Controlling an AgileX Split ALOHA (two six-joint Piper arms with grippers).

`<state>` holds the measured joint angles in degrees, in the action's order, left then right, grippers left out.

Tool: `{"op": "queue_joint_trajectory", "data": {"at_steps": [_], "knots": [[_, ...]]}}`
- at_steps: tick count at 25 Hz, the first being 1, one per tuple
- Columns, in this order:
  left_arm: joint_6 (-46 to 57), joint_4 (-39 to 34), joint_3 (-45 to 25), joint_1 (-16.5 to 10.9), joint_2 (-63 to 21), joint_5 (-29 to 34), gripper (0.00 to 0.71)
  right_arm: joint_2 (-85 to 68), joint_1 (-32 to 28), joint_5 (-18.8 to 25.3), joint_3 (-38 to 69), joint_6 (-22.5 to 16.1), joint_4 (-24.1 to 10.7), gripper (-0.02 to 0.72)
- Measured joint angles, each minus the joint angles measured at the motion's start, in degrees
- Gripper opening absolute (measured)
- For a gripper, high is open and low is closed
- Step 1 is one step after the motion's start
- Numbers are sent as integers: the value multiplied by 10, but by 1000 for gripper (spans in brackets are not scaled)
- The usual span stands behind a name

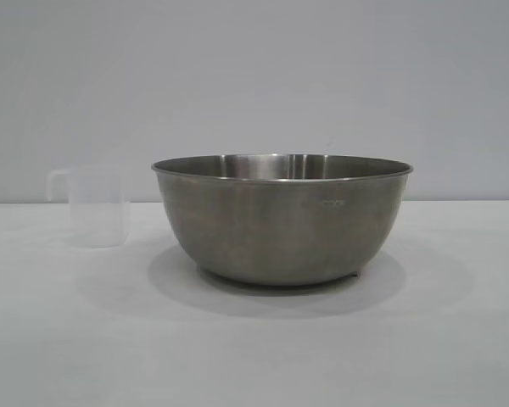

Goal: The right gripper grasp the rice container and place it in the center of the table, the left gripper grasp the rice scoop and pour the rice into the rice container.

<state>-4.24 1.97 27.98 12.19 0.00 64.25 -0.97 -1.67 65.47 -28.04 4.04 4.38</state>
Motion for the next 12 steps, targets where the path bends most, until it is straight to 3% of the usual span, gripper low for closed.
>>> {"op": "queue_joint_trajectory", "data": {"at_steps": [7, 12], "knots": [[0, 0, 0, -121, 0, 0, 391, 0, 9, 0, 0, 0, 0, 479], [0, 0, 0, -163, -8, 0, 391, 0, 47, 0, 0, 0, 0, 479]]}}
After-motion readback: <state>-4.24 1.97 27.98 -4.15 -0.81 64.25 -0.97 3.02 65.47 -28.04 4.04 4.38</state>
